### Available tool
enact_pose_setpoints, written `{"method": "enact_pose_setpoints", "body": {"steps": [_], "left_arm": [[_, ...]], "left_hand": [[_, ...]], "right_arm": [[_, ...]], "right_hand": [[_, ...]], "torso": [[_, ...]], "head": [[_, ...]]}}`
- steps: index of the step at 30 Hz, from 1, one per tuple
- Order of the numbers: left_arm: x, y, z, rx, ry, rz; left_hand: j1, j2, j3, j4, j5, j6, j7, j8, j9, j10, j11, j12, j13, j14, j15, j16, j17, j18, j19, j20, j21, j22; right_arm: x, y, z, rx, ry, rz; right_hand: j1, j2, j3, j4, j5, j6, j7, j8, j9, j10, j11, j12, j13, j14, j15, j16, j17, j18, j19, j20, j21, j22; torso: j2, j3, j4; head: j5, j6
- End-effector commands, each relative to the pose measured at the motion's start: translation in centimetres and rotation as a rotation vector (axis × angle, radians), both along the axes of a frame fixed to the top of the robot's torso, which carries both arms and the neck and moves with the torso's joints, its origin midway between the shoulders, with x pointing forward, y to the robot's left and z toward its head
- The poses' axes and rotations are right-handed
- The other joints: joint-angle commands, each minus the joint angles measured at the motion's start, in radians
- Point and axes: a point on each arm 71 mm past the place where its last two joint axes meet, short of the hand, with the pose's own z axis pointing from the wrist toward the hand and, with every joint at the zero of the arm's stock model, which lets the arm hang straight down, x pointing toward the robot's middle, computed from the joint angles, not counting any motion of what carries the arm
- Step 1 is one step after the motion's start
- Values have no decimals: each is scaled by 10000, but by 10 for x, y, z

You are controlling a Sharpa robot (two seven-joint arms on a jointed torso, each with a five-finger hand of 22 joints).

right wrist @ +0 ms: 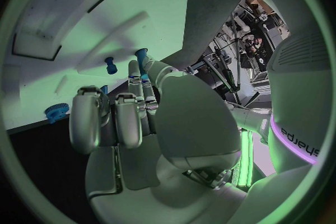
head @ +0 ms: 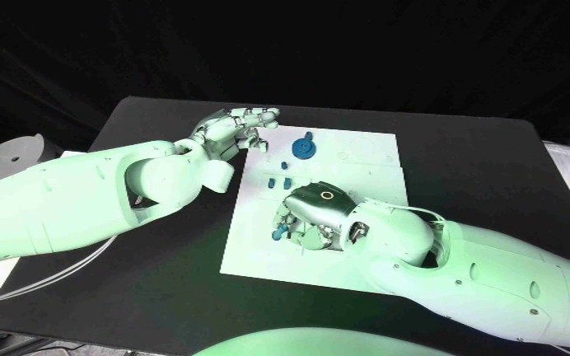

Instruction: Assemble the parts on the task board

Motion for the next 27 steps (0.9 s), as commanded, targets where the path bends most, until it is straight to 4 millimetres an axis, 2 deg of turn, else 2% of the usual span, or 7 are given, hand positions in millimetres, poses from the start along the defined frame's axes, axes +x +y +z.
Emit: {"method": "enact_pose_setpoints", "body": {"steps": [1, 9, 12, 15, 18, 19, 27], "left_arm": [[-1, -2, 1, -106, -93, -202], [-1, -3, 1, -113, -93, -218], [-1, -3, 1, -112, -90, -219], [-1, -3, 1, -109, -81, -223], [-1, -3, 1, -106, -72, -227], [-1, -3, 1, -106, -70, -230], [-1, -3, 1, -106, -46, -261]], "left_hand": [[-54, 58, -55, -19, 32, -52, -9, -17, 10, -77, -23, 25, -16, -82, 13, 41, -11, 186, -29, 67, -68, -14], [-62, 57, -66, -21, 31, -57, -7, -13, 11, -87, -20, 38, -17, -93, 15, 38, -34, 186, -30, 70, -72, -16], [-62, 57, -66, -21, 31, -57, -7, -13, 11, -87, -20, 38, -17, -93, 15, 38, -34, 186, -30, 70, -72, -16], [-62, 57, -66, -21, 31, -57, -7, -13, 11, -87, -20, 38, -17, -93, 15, 38, -34, 186, -30, 70, -72, -16], [-62, 57, -66, -21, 31, -57, -7, -13, 11, -87, -20, 38, -17, -93, 15, 38, -34, 186, -30, 70, -72, -16], [-62, 57, -66, -21, 31, -57, -7, -13, 11, -87, -20, 38, -17, -93, 15, 38, -34, 186, -30, 70, -72, -16], [-62, 57, -66, -21, 31, -57, -7, -13, 11, -87, -20, 38, -17, -93, 15, 38, -34, 186, -30, 70, -72, -16]], "right_arm": [[-1, 0, -6, -770, 2, -1], [-3, 7, -6, -948, -204, 31], [-3, 8, -6, -865, -304, 25], [-4, 9, -5, -725, -343, 21], [-4, 10, -5, -569, -367, 28], [-4, 10, -5, -502, -383, 29], [-4, 8, -1, 123, -651, -77]], "right_hand": [[0, 41, -5, -20, 29, 66, 76, 49, 22, -3, 75, -57, 2, 667, 5, 25, 604, 79, -20, -60, -12, -14], [-87, -10, -65, 0, 26, 45, 83, 12, 22, 5, 88, -122, 2, 661, 20, 15, 591, 84, -33, -45, -34, -36], [-226, -132, -144, 56, 21, -158, 133, -136, -23, -190, 157, -298, -30, 652, 66, -8, 561, 85, -47, -16, -56, -57], [-484, -394, -344, 183, 0, -516, 234, -305, -112, -1006, 357, -432, -59, 622, 227, -97, 441, 98, -110, 110, -179, -197], [-618, -554, -688, 238, 10, -1016, 220, -308, -245, -1847, 507, -397, -46, 593, 360, -178, 330, 133, -176, 247, -308, -340], [-642, -590, -843, 253, 18, -1179, 148, -301, -289, -2057, 550, -392, -40, 586, 417, -197, 302, 149, -191, 279, -338, -373], [-515, -542, -1638, 364, 26, -1580, 119, -285, -384, -2809, 719, -351, -24, 562, 540, -254, 208, 182, -232, 438, -427, -475]], "torso": [[3, -7, 2], [0, -11, 2], [-1, -12, 7], [-2, -18, 6], [-5, -17, 6], [-7, -15, 4], [-5, -3, 1]], "head": [[-3, -10], [-25, 6], [-28, 6], [-22, 3], [-23, 5], [-21, 3], [-38, 20]]}}
